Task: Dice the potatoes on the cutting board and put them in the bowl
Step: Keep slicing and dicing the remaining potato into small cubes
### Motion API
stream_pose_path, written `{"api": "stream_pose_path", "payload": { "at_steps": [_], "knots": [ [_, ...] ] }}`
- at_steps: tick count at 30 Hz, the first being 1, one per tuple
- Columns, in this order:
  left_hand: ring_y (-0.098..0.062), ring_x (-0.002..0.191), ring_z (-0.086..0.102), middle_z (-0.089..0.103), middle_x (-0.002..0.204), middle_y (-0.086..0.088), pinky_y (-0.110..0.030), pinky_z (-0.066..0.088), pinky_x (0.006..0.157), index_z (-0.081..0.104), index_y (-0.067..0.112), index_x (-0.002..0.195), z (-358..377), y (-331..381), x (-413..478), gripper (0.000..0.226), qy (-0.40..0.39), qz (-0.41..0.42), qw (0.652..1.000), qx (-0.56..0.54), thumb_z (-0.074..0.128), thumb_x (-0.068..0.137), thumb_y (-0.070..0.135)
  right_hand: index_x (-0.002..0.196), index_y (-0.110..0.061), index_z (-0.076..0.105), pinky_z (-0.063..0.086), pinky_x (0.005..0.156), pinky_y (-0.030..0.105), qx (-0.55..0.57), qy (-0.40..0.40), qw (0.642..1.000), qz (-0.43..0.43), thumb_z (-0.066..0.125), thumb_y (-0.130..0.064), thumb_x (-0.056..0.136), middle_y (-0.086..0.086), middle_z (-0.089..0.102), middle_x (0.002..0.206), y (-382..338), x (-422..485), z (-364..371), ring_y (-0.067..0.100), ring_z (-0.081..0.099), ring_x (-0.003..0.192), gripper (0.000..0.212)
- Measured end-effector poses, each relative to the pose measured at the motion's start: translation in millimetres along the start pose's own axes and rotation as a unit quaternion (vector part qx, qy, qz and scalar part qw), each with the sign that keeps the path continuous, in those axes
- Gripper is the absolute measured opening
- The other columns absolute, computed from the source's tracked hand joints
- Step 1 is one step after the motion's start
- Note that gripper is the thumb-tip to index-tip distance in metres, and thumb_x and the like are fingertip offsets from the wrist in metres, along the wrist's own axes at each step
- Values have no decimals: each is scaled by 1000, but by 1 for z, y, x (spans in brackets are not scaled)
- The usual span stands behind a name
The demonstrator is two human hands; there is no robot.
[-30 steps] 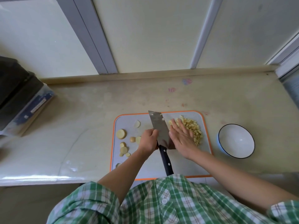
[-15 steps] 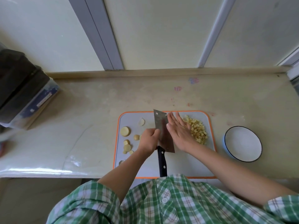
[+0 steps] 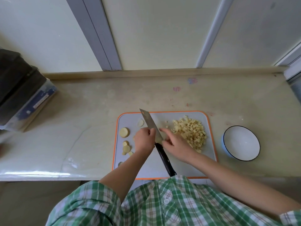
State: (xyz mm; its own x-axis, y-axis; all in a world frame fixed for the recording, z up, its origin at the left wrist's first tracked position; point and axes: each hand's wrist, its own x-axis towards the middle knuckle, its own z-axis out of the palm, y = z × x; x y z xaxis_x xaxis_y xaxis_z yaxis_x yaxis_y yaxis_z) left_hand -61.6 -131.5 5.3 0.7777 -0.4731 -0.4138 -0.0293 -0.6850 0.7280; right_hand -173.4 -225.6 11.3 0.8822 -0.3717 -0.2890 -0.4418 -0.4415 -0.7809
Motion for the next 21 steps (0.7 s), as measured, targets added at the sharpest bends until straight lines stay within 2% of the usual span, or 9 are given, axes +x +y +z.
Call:
{"api": "stream_pose_path", "payload": {
  "at_steps": [2,4,6,8,11,13,15,18,21],
  "knots": [
    [-24,52,53,59,58,-16,-33,39,52,51,3,61,3,2,-1,33,-5,8,1000,15,45,90,18,142,-34,31,46,69,37,15,-96,994,46,55,-31,91,-1,58,86,-7,-9,0,19,57,77,57],
    [-19,50,55,63,60,-15,-31,41,52,58,-1,67,5,3,-5,34,-8,23,999,26,45,91,19,146,-38,22,49,74,38,6,-124,990,67,59,-33,88,-4,59,92,-5,-13,3,19,60,81,69],
    [-13,46,56,65,59,-8,-27,43,51,64,2,74,7,5,-9,34,-23,31,999,12,44,93,22,144,-33,27,50,70,42,14,-83,994,63,55,-25,89,1,60,92,1,-14,10,21,59,74,62],
    [-13,49,59,67,61,-2,-27,46,52,65,13,82,8,7,-12,33,-42,30,998,-30,41,97,29,131,-18,42,46,60,45,51,-3,996,75,48,-16,93,12,55,86,7,-14,19,22,49,63,38],
    [-18,62,64,68,67,1,-35,52,60,63,21,96,11,0,-14,27,-33,28,998,-40,40,98,34,118,-11,50,36,56,37,86,87,989,81,46,-15,97,22,56,86,14,-15,29,24,49,62,22],
    [-21,71,65,69,74,1,-39,55,69,64,20,107,13,-11,-16,25,-22,29,999,-18,43,96,27,116,-9,50,36,58,36,84,103,988,78,47,-17,98,19,56,83,22,-17,34,26,54,67,20],
    [-20,75,65,68,79,1,-38,55,72,64,20,113,15,-22,-19,28,-24,28,999,1,44,94,19,114,-7,49,33,58,34,76,112,988,80,45,-18,100,15,51,75,31,-22,38,23,50,62,19],
    [-20,74,63,67,79,-2,-37,55,68,65,20,111,14,-32,-21,30,-31,43,998,19,45,91,12,109,-19,45,28,53,25,60,144,983,99,42,-20,101,0,44,67,45,-37,34,10,42,54,9],
    [-19,72,62,67,76,-3,-37,53,65,67,22,107,10,-37,-22,31,-22,58,997,45,44,89,10,107,-28,40,29,51,25,57,187,973,120,43,-19,101,-7,41,64,54,-49,30,6,41,53,11]
  ]
}}
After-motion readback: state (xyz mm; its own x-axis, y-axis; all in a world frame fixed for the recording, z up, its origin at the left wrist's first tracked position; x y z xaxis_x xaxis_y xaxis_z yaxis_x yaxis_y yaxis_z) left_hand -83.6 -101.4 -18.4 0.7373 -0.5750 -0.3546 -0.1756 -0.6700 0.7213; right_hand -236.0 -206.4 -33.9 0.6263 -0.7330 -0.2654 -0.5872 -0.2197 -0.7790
